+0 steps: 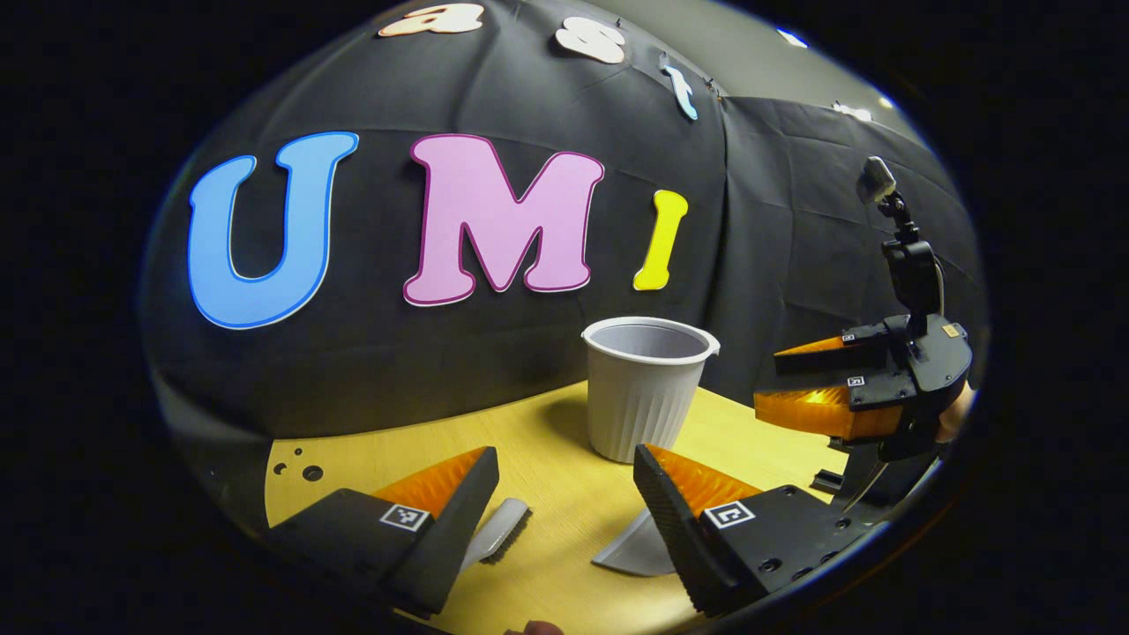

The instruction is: Pick up the small broom and dustpan from the desktop, sweep the trash into the dustpan with the broom, and then empty the trash into the garbage bin.

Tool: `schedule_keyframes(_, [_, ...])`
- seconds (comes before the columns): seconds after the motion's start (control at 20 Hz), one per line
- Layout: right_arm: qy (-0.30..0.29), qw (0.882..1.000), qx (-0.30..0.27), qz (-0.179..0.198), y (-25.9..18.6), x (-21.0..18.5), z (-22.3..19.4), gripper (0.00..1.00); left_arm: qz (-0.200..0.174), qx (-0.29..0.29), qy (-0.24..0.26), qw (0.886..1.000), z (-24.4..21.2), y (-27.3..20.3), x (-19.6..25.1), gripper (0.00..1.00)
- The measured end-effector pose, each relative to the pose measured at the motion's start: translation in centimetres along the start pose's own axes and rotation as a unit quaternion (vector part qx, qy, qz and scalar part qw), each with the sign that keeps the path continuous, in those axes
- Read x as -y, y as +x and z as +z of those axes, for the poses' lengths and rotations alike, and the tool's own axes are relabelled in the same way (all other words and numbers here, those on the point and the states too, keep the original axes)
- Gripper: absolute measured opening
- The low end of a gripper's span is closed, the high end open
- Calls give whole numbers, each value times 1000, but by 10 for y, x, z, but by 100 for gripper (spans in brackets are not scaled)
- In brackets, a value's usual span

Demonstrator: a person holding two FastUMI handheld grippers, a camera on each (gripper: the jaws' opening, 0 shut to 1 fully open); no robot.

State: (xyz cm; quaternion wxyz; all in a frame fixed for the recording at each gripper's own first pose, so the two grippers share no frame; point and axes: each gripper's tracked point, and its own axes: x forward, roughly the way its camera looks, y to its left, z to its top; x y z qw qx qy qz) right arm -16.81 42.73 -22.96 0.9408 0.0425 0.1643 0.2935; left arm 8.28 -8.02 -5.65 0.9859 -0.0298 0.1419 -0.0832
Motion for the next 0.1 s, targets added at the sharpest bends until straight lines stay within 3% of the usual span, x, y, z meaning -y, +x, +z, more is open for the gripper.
schedule_keyframes(0.1, [-6,1000,3,-1,0,0,3,96,-1,1,1,1000,1,0,1,97])
